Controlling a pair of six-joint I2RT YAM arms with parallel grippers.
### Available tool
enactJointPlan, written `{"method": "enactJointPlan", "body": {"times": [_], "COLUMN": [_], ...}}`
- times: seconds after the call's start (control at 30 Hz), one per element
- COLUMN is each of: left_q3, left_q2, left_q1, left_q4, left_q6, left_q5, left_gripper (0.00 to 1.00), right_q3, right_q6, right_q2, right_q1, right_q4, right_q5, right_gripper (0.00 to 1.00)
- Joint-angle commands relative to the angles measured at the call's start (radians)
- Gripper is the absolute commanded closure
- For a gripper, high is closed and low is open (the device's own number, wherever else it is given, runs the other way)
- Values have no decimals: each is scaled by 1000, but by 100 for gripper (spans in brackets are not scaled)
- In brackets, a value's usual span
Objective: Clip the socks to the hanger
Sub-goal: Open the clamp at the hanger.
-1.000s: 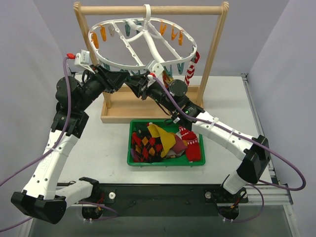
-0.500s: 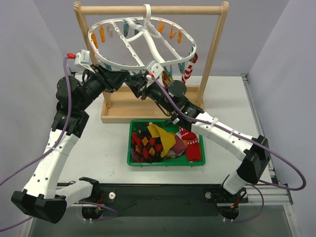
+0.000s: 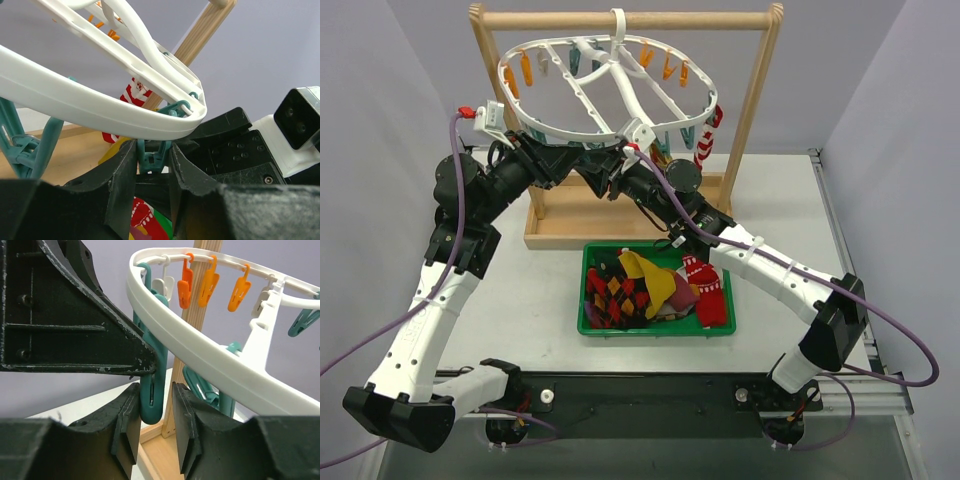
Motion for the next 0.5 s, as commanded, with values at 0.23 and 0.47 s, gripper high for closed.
{"method": "enactJointPlan", "body": {"times": [0.23, 0.47], "left_q3": [12, 5], "left_q2": [-38, -44], "left_q1": [1, 3], "left_q4": [26, 16], "left_q6": [-12, -15], "left_q5": [35, 18], "left_gripper": [100, 77], "right_q3": [28, 48], "right_q6": [38, -16], "right_q2": [-12, 2], "right_q1": [-12, 15], "right_q4": [102, 52], "right_q5": [-77, -49], "right_gripper": [96, 100]}}
